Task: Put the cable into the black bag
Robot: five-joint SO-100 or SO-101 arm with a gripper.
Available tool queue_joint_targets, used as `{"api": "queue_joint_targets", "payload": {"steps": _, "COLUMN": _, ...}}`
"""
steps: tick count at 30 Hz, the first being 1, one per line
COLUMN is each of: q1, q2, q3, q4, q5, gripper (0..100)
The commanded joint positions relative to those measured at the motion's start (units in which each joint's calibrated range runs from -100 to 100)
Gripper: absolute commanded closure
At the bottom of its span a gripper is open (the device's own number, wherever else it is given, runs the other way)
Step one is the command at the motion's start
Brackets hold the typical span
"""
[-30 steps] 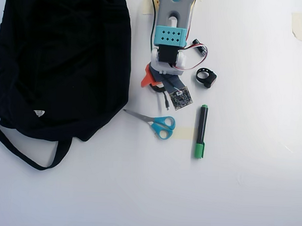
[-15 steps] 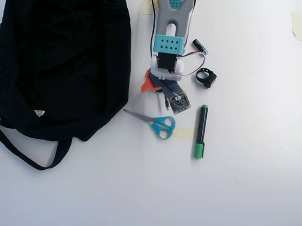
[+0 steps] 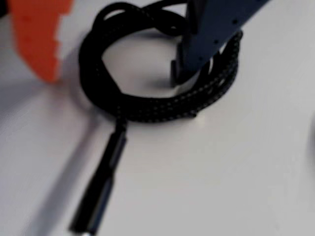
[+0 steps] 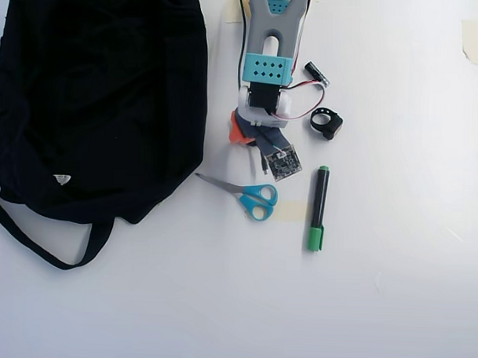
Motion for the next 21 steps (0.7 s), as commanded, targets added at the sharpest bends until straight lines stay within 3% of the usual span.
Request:
{"api": "queue_joint_targets", "payload": {"steps": 1, "q1": 0.2, "q2": -0.1, "q3": -0.1, "q4": -0.3, "q5": 0.2, "gripper": 88}}
{"api": "queue_joint_targets", "payload": {"steps": 4, "q1": 0.2, "q2": -0.2, "q3": -0.3, "q4": -0.3, "q5": 0.2, "gripper": 98}}
{"api": "queue_joint_targets", "payload": {"steps": 15, "q1": -0.3, "q2": -1.5, "q3": -1.3, "q4": -0.1, "q5": -0.1, "gripper": 98}}
{"api": "queue_joint_targets", "payload": {"steps": 21, "q1": -1.2, "q2": -1.6, "q3": -8.1, "q4": 6.4, "q5": -0.4, "gripper": 98}}
